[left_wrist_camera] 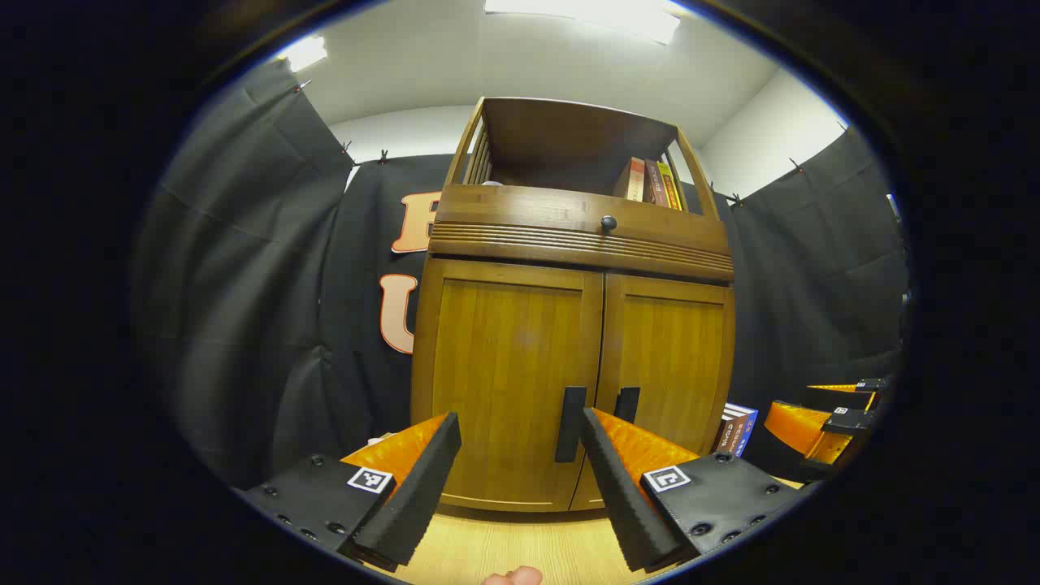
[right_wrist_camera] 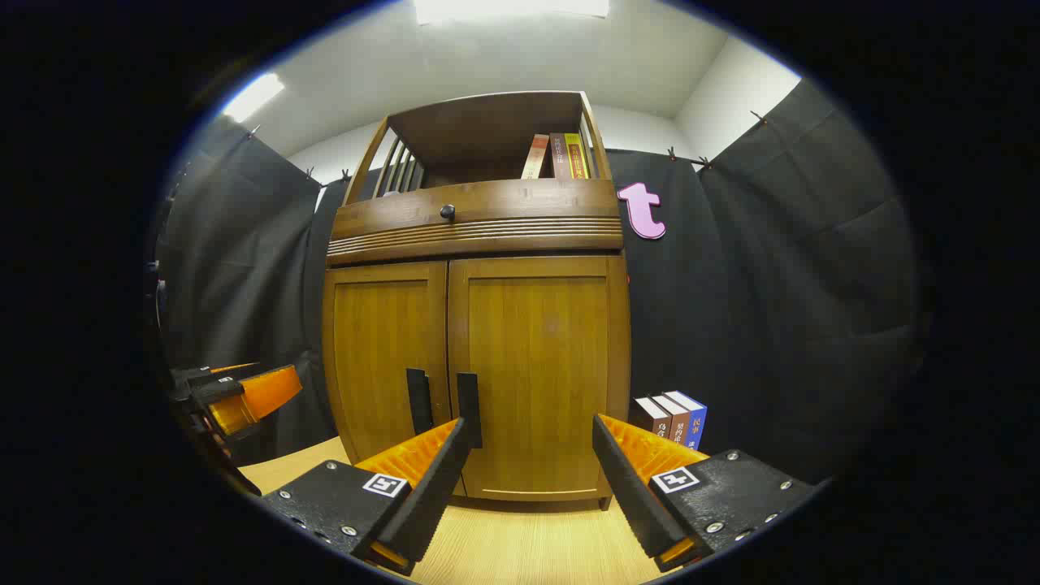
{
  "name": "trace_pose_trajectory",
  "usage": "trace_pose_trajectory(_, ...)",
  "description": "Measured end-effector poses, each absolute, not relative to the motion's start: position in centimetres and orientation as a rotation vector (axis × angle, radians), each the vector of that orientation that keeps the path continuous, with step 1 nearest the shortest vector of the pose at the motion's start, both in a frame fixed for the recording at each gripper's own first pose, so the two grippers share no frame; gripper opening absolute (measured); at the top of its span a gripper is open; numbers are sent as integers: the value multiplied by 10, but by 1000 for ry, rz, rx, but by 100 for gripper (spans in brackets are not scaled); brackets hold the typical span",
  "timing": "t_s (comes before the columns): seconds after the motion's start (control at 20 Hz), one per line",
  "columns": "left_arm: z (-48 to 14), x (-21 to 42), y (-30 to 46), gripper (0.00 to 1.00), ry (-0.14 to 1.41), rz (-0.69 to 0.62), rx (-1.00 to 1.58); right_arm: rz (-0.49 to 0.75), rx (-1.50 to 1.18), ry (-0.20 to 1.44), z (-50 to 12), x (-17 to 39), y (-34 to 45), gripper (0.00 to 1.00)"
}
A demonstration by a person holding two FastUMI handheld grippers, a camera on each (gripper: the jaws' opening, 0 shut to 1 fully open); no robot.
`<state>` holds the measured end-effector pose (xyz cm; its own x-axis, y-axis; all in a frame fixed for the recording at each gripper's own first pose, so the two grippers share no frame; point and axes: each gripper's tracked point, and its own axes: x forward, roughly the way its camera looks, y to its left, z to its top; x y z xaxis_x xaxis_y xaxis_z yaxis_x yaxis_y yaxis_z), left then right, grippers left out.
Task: Open the right door of the double-door shoe cabinet with the right hand, and open the left door with the left hand.
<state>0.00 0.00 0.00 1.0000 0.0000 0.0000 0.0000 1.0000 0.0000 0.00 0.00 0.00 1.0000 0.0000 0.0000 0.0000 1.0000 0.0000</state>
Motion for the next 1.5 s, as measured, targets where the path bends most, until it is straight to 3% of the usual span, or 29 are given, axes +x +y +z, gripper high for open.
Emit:
trace_pose_trajectory(0.05,1,1,0,99,-2,1,6,1,0,0,-1,0,0,94)
trace_pose_trajectory(0.35,2,1,-3,94,-9,-11,15,1,0,1,-1,0,0,94)
trace_pose_trajectory(0.65,1,3,-5,98,-4,-12,13,-15,3,2,-4,0,-5,94)
trace_pose_trajectory(0.75,1,4,-5,94,-6,-10,15,-20,17,-11,-1,0,-6,94)
trace_pose_trajectory(0.85,-1,6,-5,99,-3,-5,14,-43,50,-3,-1,1,-8,94)
trace_pose_trajectory(1.05,-7,6,-1,96,16,3,10,-9,22,-9,3,12,2,94)
trace_pose_trajectory(1.5,-2,-5,22,99,19,47,32,80,28,-64,47,117,38,94)
